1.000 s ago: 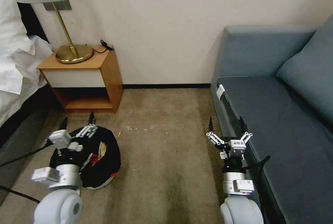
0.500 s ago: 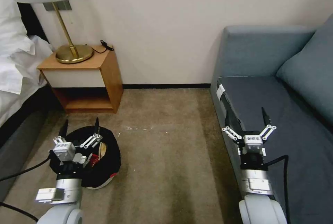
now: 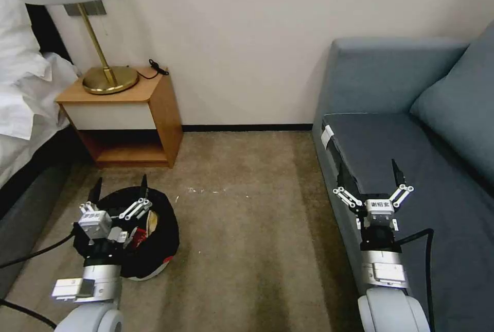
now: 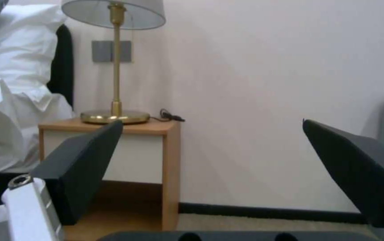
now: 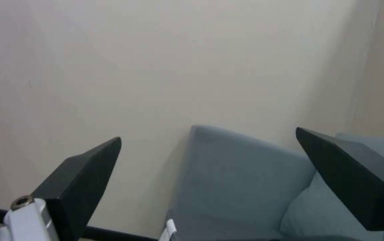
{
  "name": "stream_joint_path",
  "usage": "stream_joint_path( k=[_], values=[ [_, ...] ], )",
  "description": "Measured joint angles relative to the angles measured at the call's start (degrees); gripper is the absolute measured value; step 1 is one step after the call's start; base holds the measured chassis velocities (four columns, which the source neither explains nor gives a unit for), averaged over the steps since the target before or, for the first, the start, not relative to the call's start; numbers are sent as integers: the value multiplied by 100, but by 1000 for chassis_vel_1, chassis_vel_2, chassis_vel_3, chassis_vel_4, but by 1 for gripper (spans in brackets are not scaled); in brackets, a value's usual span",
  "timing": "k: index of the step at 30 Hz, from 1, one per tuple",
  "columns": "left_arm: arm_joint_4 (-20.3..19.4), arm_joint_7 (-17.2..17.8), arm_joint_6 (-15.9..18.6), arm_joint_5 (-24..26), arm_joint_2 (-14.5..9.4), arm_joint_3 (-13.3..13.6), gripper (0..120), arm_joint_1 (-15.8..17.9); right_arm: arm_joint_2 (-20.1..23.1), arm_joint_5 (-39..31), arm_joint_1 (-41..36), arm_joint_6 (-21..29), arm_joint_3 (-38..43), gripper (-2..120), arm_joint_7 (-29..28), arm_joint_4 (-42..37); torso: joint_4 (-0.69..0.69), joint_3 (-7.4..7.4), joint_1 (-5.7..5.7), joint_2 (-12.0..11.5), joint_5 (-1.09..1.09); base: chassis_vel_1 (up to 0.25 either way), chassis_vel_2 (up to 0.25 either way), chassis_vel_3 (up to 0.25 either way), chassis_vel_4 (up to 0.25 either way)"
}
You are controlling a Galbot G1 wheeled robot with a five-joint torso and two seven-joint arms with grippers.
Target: Pick up the trash bin, then pick up the garbage on the floor and place it into the trash bin.
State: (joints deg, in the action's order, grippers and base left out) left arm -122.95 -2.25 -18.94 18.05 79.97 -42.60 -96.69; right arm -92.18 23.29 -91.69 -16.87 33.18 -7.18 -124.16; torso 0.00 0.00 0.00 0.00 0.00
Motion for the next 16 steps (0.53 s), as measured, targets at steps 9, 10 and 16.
stream_joint_path(
  k=[9, 10, 16],
  values=[
    [0, 19, 11, 9, -4, 0, 100, 3, 3, -8, 2, 0, -4, 100, -4, 6, 0, 0, 0, 0, 0, 0, 0, 0, 0],
    [0, 21, 12, 9, -4, 0, 100, 3, 3, -9, 2, 0, -4, 100, -5, 7, 0, 0, 0, 0, 0, 0, 0, 0, 0],
    [0, 25, 14, 12, -5, 0, 100, 4, 4, -11, 2, 0, -6, 100, -6, 9, 0, 0, 0, 0, 0, 0, 0, 0, 0]
  ],
)
